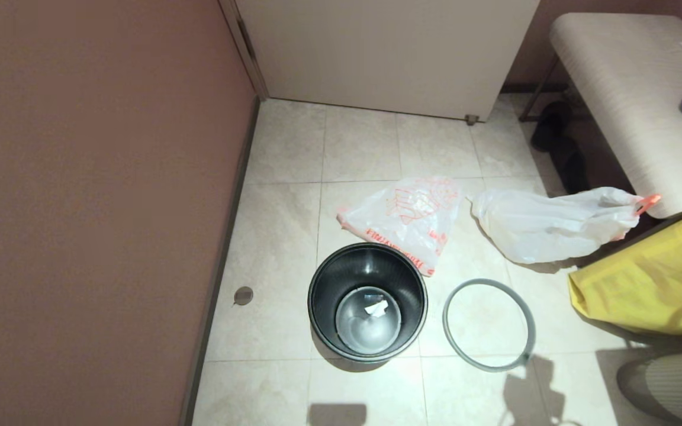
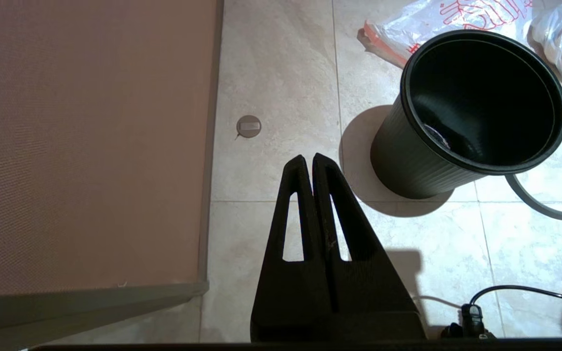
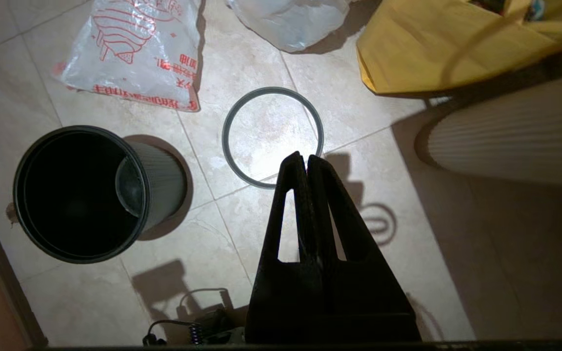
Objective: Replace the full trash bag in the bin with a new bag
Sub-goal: Pick up a new trash bag
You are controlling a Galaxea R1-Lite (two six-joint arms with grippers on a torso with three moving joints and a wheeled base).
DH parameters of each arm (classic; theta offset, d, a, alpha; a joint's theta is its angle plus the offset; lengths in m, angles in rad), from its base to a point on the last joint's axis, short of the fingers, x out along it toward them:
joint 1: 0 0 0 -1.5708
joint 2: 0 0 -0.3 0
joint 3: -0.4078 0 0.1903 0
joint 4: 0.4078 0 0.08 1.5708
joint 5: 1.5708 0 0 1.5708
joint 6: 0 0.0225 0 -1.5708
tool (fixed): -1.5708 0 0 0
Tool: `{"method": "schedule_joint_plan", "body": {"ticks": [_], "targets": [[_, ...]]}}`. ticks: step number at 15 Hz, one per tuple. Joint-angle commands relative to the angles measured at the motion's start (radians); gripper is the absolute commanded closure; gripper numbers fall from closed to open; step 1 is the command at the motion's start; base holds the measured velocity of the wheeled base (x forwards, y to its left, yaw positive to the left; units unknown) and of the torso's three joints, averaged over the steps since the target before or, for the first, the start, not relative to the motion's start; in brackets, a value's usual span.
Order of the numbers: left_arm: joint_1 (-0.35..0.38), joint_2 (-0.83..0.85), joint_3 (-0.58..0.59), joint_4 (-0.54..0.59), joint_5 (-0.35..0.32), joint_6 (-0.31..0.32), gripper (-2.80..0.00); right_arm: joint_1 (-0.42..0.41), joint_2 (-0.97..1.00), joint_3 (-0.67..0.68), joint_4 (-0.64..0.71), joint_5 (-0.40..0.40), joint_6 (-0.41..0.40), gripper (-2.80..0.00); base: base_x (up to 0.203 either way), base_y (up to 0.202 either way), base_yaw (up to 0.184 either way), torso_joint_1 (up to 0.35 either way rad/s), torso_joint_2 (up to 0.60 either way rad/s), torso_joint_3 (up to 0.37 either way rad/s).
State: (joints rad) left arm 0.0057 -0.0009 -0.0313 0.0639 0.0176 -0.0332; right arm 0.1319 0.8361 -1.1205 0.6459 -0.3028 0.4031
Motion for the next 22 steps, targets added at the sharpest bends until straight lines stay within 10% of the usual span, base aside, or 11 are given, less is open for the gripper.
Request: {"method": "schedule_joint_plan", "body": {"ticks": [1, 9, 15, 22], "targets": [[0.000, 0.001, 0.001, -0.001, 0.001, 0.000, 0.00, -0.045, -0.182, 0.067, 0.004, 0.026, 0.023, 0.00, 0.000, 0.000, 0.000, 0.000, 0.00, 0.000], [0.000, 0.001, 0.001, 0.000, -0.001, -0.001, 0.00, -0.085, -0.600, 0.378, 0.004, 0.166, -0.117, 0.00, 0.000, 0.000, 0.000, 0.000, 0.00, 0.000], [0.000, 0.001, 0.001, 0.000, -0.001, -0.001, 0.00, -0.119, -0.810, 0.338, 0.065, 0.019, -0.229, 0.00, 0.000, 0.000, 0.000, 0.000, 0.00, 0.000], [0.000, 0.001, 0.001, 0.001, 0.001, -0.001, 0.00, -0.123, -0.769, 0.311, 0.118, 0.089, -0.316, 0.00, 0.000, 0.000, 0.000, 0.000, 0.00, 0.000]]}}
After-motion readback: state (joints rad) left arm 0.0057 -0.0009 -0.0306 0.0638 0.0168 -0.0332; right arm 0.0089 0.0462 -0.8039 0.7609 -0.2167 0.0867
